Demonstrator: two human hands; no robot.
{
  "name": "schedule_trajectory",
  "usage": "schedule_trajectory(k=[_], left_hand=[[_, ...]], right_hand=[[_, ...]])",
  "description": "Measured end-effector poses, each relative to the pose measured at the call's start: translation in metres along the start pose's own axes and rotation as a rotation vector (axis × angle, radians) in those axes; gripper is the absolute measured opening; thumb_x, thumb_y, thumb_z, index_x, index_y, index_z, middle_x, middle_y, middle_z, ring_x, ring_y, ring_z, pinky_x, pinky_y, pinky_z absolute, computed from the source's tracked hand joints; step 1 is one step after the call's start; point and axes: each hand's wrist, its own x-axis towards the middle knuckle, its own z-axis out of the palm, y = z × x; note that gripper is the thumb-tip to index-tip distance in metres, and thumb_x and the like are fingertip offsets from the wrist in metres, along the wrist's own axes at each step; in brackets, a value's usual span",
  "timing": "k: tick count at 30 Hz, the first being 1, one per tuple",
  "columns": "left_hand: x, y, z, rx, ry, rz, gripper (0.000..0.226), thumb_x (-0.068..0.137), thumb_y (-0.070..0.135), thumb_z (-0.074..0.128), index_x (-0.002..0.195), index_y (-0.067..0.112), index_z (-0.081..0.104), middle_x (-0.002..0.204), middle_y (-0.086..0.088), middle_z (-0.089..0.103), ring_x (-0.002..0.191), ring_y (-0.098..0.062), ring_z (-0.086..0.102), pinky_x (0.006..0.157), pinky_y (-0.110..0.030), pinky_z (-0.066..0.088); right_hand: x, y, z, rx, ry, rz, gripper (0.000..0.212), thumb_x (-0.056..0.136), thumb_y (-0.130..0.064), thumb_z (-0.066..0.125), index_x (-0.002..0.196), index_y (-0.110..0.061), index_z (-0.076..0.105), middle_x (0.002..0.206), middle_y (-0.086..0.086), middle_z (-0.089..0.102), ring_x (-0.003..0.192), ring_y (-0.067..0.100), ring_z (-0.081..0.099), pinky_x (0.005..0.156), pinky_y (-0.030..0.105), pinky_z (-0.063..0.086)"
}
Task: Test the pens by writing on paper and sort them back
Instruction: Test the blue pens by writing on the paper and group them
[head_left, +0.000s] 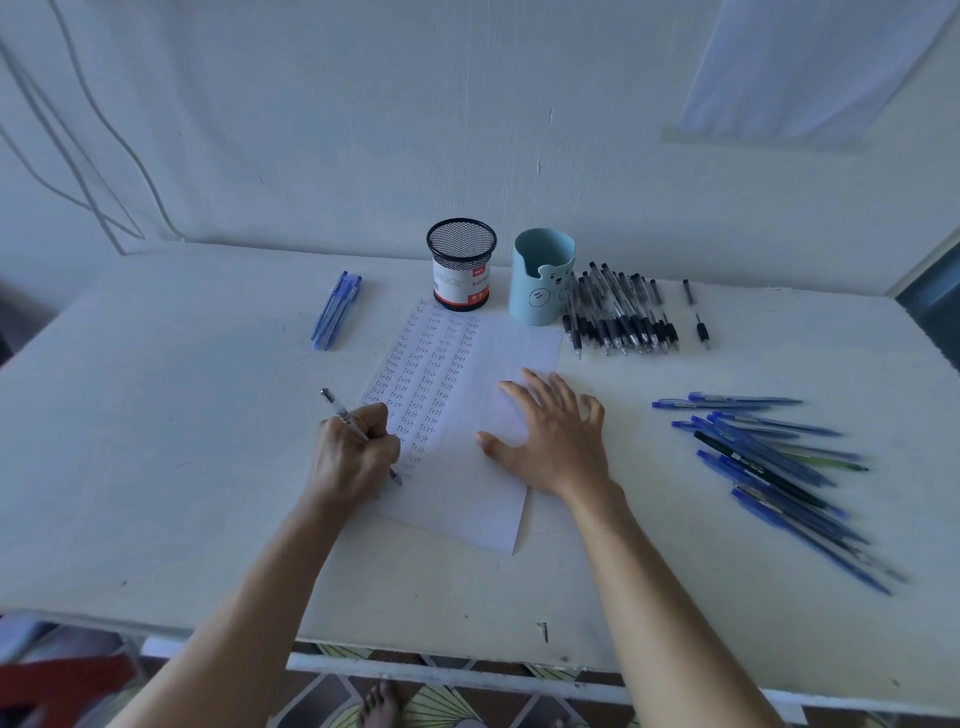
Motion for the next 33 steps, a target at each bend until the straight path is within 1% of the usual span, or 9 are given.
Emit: schedule_trajectory(k=[13, 18, 21, 23, 24, 26, 28, 30, 33], left_hand=[[0.0, 0.003, 0.0, 0.025, -0.014, -0.003, 0.024, 0.052, 0.01, 0.049, 0.056, 0.018, 0.026, 0.053, 0.009, 0.02, 0.055, -0.014, 0.02, 0.054, -0.03, 0.017], [0.0, 0.003, -0.002, -0.031, -0.024, 0.0, 0.024, 0.053, 0.009, 0.05, 0.059, 0.014, 0.027, 0.053, 0.007, 0.025, 0.054, -0.014, 0.024, 0.053, -0.03, 0.021], [0.004, 0.004, -0.005, -0.179, -0.026, -0.068, 0.019, 0.058, 0.006, 0.054, 0.054, 0.018, 0.04, 0.052, 0.001, 0.038, 0.052, -0.017, 0.035, 0.053, -0.034, 0.031], [0.005, 0.007, -0.008, -0.214, -0.068, -0.063, 0.023, 0.074, 0.003, 0.065, 0.065, 0.022, 0.057, 0.057, 0.001, 0.052, 0.05, -0.018, 0.046, 0.053, -0.03, 0.037], [0.006, 0.01, -0.009, -0.225, -0.108, -0.062, 0.021, 0.081, 0.002, 0.071, 0.075, 0.021, 0.062, 0.063, 0.001, 0.06, 0.052, -0.017, 0.053, 0.055, -0.03, 0.042], [0.007, 0.017, -0.008, -0.264, -0.212, -0.084, 0.015, 0.084, 0.006, 0.077, 0.09, 0.016, 0.068, 0.081, 0.0, 0.073, 0.07, -0.015, 0.068, 0.069, -0.03, 0.051], [0.01, 0.028, -0.006, -0.305, -0.272, -0.081, 0.013, 0.084, 0.005, 0.078, 0.091, 0.013, 0.071, 0.093, -0.003, 0.077, 0.088, -0.017, 0.072, 0.082, -0.031, 0.055], [0.012, 0.043, 0.001, -0.304, -0.297, 0.005, 0.007, 0.086, 0.005, 0.075, 0.086, 0.009, 0.07, 0.084, -0.003, 0.075, 0.077, -0.017, 0.069, 0.072, -0.03, 0.055], [0.008, 0.072, 0.016, -0.255, -0.353, 0.121, 0.014, 0.096, 0.016, 0.065, 0.085, 0.007, 0.064, 0.065, -0.001, 0.066, 0.054, -0.013, 0.057, 0.052, -0.023, 0.044]], right_hand=[[-0.001, -0.001, -0.003, 0.017, -0.003, 0.006, 0.088, 0.067, -0.085, 0.02, 0.145, -0.046, 0.029, 0.164, -0.014, 0.016, 0.152, 0.017, 0.008, 0.113, 0.051, 0.008], [-0.001, -0.004, -0.006, 0.034, -0.041, 0.019, 0.081, 0.073, -0.083, 0.029, 0.145, -0.047, 0.028, 0.164, -0.015, 0.013, 0.152, 0.015, 0.006, 0.115, 0.051, 0.007], [0.0, -0.008, -0.008, 0.069, -0.068, 0.048, 0.073, 0.083, -0.074, 0.046, 0.146, -0.045, 0.028, 0.164, -0.014, 0.011, 0.152, 0.016, 0.003, 0.117, 0.052, 0.003], [-0.001, -0.012, -0.01, 0.099, -0.086, 0.061, 0.072, 0.085, -0.068, 0.052, 0.148, -0.042, 0.027, 0.165, -0.011, 0.01, 0.153, 0.018, 0.001, 0.118, 0.053, 0.001], [-0.002, -0.014, -0.01, 0.131, -0.085, 0.067, 0.073, 0.086, -0.066, 0.053, 0.148, -0.041, 0.027, 0.165, -0.009, 0.01, 0.153, 0.019, 0.001, 0.119, 0.053, 0.0], [-0.005, -0.017, -0.012, 0.248, -0.048, 0.097, 0.075, 0.082, -0.066, 0.05, 0.149, -0.037, 0.031, 0.163, -0.009, 0.018, 0.152, 0.018, 0.008, 0.121, 0.052, 0.001], [-0.013, -0.022, -0.019, 0.431, 0.085, 0.135, 0.076, 0.076, -0.066, 0.045, 0.143, -0.032, 0.044, 0.155, -0.01, 0.037, 0.147, 0.014, 0.026, 0.121, 0.049, 0.015], [-0.022, -0.025, -0.032, 0.608, 0.197, 0.178, 0.058, 0.082, -0.052, 0.055, 0.135, -0.026, 0.056, 0.143, -0.012, 0.052, 0.136, 0.008, 0.042, 0.117, 0.037, 0.028], [-0.042, -0.025, -0.052, 0.85, 0.258, 0.293, 0.037, 0.093, -0.029, 0.062, 0.13, -0.027, 0.06, 0.135, -0.016, 0.057, 0.125, -0.002, 0.046, 0.105, 0.021, 0.034]])
